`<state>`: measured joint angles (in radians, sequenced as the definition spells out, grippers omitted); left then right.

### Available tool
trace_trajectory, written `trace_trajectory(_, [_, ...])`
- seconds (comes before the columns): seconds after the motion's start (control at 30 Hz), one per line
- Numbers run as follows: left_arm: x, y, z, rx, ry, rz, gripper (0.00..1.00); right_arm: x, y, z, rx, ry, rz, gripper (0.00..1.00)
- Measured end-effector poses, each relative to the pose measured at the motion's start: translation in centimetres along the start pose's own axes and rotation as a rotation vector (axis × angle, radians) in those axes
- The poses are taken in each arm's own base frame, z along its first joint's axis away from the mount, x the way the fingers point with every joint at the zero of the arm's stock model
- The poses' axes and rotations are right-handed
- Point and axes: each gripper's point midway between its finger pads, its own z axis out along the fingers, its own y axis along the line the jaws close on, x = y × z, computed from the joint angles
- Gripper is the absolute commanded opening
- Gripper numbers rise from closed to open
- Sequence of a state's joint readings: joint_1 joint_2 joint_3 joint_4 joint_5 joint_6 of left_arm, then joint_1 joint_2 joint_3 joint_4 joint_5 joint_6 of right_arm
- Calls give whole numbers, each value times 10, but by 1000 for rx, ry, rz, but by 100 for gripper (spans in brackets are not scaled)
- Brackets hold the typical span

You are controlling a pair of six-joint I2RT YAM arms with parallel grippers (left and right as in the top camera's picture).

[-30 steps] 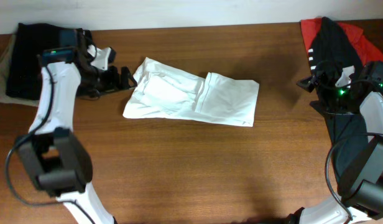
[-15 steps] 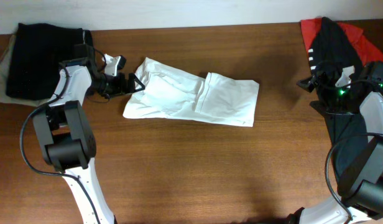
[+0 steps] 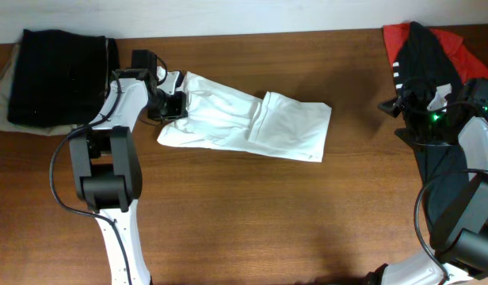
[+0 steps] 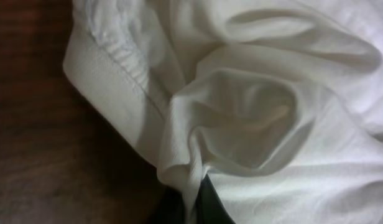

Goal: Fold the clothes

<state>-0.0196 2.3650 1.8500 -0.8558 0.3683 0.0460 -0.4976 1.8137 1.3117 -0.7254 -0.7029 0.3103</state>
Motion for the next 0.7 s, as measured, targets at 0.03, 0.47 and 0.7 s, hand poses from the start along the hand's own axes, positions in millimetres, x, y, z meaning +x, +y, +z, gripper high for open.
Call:
trace_trajectory(0.03, [4, 5, -2, -32, 19, -37, 1, 0, 0, 0, 0, 0, 0, 99])
trace_trajectory(0.47, [7, 24, -179, -359, -164, -180, 1, 0, 0, 0, 0, 0, 0, 99])
trace_trajectory(0.7, [6, -92, -150, -250, -158, 13, 0, 0, 0, 0, 0, 0, 1, 99])
